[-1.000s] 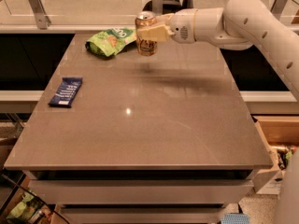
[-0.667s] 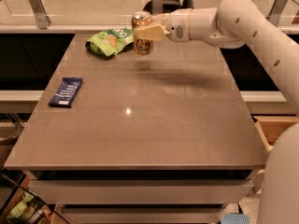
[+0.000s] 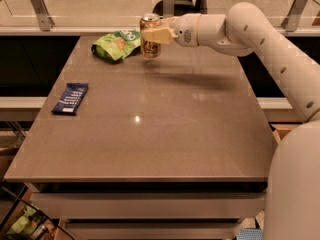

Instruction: Move orange can near green rice chip bag

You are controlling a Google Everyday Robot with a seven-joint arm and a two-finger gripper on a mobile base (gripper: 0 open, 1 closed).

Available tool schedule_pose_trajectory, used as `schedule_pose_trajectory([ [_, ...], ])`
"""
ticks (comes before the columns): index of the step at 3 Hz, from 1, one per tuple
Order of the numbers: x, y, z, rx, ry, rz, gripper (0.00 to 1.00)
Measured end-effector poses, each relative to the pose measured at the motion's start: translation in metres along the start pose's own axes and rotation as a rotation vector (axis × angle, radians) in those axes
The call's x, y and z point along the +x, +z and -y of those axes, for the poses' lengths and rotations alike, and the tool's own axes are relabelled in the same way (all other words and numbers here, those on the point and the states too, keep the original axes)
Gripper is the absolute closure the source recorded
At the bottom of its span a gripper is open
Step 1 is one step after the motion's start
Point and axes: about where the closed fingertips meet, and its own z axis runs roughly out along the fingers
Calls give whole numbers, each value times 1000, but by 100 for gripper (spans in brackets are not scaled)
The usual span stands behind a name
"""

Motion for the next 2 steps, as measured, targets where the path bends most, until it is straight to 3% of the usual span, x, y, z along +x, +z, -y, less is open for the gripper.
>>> schedule_pose_trajectory([
  [2, 10, 12, 12, 14, 27, -2, 100],
])
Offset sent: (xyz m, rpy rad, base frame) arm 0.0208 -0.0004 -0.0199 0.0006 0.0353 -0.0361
